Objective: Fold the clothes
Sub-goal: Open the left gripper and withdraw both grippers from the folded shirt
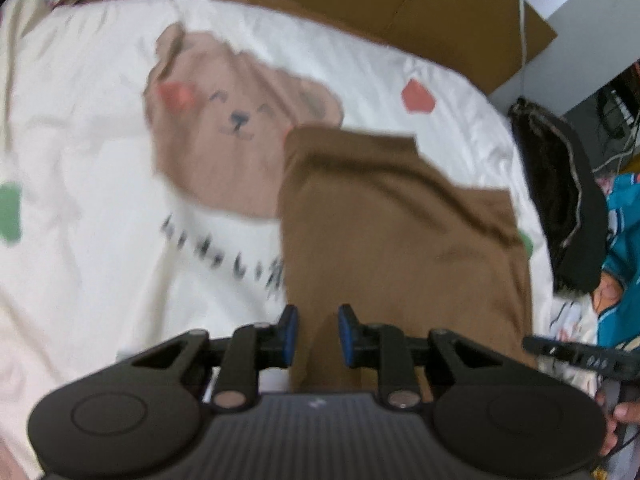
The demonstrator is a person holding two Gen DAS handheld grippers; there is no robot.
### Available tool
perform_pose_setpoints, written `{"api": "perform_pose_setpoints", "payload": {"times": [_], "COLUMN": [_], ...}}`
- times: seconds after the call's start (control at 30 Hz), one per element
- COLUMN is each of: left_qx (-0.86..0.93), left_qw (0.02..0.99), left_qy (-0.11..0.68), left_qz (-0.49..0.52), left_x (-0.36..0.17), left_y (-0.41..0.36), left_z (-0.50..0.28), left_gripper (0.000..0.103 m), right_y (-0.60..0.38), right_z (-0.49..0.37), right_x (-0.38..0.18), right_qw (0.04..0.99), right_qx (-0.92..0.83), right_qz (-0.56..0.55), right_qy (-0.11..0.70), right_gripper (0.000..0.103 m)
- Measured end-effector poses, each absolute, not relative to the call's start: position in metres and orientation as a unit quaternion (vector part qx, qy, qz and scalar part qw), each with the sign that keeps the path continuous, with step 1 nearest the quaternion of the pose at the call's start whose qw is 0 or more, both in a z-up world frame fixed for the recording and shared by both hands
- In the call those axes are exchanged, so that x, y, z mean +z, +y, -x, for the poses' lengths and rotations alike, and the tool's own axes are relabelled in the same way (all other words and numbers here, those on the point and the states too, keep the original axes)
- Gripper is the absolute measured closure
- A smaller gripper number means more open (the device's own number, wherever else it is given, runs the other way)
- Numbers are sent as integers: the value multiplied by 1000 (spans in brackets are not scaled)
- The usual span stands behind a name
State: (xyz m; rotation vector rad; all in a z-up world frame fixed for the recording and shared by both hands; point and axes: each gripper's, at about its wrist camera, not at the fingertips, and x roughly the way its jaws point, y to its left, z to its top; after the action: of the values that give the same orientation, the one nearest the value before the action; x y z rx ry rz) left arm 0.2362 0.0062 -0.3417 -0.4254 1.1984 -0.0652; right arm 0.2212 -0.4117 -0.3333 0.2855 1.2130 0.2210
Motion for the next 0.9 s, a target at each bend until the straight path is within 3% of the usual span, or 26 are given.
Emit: {"api": "perform_pose_setpoints", "payload": {"times": [0.3,0.5,0.63,0.9], "left_qx": [-37,-43,-53,-87], "left_qw": [777,758,749,729], "left_qy": [589,607,610,621], "left_qz": [220,235,251,274], "left_x": [-345,-352,-359,-365], "left_y": [14,13,13,10], "left_z": [-171,-145,-132,-121], "left_gripper": [70,66,53,50], "right_y": [-427,-431,-435,-435], "right_z": [-177,-150,-139,-124], "right_x": [-323,-335,-341,-355], "right_qw": [789,770,759,733], "right_qx": [123,130,129,135], "right_qz": [-189,-207,-218,-238], "right_qy": [572,590,599,623], "right_gripper": [60,52,51,45]}}
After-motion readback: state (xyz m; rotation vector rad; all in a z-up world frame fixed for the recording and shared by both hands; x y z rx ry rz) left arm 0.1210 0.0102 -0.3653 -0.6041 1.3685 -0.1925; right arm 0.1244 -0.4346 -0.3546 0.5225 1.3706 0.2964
